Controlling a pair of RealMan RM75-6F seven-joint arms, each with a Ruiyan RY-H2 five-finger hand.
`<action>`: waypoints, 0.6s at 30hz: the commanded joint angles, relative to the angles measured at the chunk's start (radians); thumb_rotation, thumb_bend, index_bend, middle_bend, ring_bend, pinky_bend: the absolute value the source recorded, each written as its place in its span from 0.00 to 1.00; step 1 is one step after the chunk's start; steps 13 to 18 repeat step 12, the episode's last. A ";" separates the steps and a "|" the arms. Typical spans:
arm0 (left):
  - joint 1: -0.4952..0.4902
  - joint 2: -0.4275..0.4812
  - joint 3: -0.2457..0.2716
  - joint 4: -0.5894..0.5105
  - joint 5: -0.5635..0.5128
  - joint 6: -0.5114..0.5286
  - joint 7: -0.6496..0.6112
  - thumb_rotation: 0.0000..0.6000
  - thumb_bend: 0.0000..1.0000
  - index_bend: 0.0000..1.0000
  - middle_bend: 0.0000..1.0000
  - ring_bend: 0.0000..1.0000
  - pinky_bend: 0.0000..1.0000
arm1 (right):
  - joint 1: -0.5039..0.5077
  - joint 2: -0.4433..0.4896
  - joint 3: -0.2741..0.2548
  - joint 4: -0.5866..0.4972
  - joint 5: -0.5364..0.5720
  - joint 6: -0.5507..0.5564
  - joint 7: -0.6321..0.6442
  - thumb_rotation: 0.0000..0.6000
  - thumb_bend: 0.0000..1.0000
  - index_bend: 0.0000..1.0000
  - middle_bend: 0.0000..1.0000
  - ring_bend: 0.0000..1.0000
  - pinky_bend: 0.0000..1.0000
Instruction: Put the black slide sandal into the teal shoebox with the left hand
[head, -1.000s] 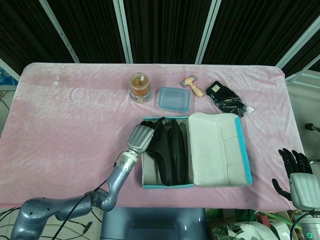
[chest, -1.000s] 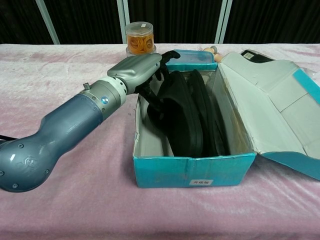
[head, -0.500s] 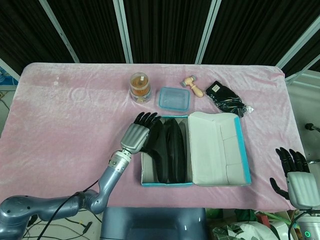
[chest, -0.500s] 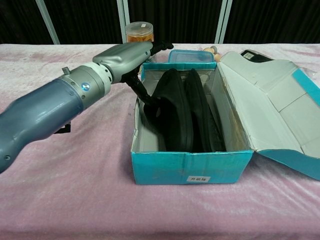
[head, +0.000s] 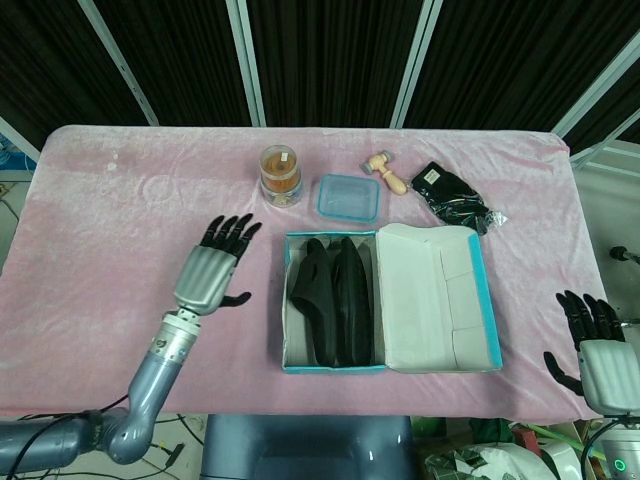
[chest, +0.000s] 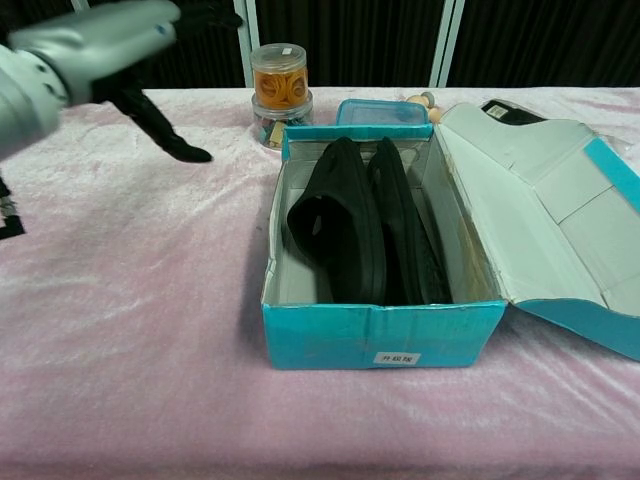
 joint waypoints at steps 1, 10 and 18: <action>0.141 0.142 0.069 -0.098 0.075 0.164 0.000 1.00 0.00 0.00 0.02 0.00 0.00 | 0.002 0.001 0.005 0.008 0.003 0.003 0.008 1.00 0.24 0.03 0.06 0.00 0.06; 0.378 0.294 0.213 -0.062 0.177 0.350 -0.179 1.00 0.00 0.01 0.05 0.00 0.00 | 0.005 -0.008 0.014 0.021 -0.009 0.023 0.008 1.00 0.24 0.03 0.06 0.00 0.05; 0.422 0.309 0.237 -0.049 0.185 0.373 -0.228 1.00 0.00 0.01 0.05 0.00 0.00 | 0.007 -0.010 0.014 0.019 -0.011 0.022 0.004 1.00 0.24 0.03 0.06 0.00 0.06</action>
